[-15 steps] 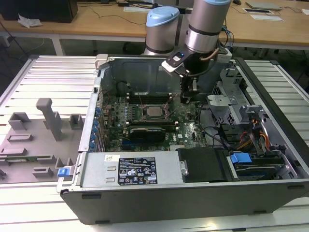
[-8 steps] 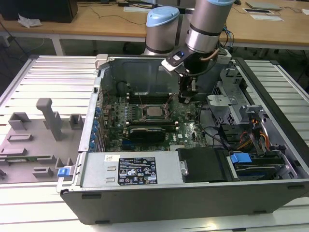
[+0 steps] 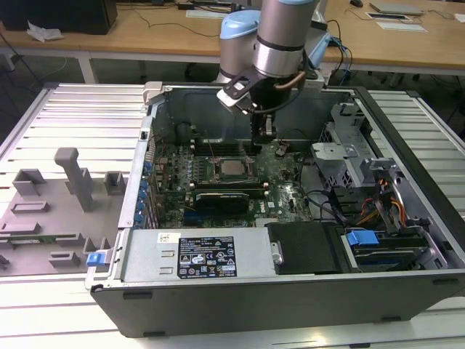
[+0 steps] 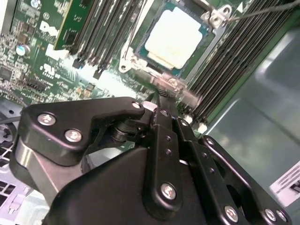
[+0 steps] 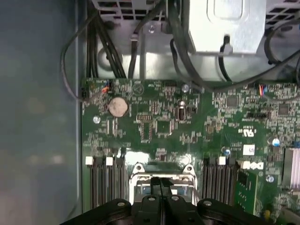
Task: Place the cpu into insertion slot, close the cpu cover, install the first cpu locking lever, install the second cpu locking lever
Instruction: 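Close the cpu cover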
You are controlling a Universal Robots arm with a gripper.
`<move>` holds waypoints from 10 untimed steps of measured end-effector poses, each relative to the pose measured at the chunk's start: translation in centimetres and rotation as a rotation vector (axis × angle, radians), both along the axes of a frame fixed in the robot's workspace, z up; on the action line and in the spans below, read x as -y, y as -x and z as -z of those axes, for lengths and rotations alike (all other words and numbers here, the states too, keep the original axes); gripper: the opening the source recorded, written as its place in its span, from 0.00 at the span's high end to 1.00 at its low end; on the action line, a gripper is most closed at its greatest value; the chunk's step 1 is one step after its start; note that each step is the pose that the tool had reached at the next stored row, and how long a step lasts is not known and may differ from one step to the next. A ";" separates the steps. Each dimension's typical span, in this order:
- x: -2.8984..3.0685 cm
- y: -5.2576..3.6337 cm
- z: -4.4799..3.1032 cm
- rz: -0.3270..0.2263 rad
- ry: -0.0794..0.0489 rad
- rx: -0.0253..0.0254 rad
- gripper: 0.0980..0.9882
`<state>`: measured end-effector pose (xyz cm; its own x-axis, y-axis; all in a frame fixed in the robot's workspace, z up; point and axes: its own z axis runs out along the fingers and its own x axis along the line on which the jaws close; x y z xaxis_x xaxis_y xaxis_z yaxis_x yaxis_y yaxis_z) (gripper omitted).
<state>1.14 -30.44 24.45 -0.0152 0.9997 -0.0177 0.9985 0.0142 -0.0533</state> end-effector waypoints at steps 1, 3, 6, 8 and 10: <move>-0.03 0.24 0.00 0.000 0.000 0.0026 0.99; -0.09 0.88 -0.01 0.000 0.000 0.0096 0.99; -0.13 1.60 0.00 0.000 0.000 0.0202 0.99; -0.15 2.49 0.01 0.000 0.000 0.0457 0.99; -0.16 3.39 0.06 0.000 0.001 0.0794 0.99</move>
<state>-2.25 -30.29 24.39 -0.0137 0.9997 -0.0198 0.9996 0.0143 0.0260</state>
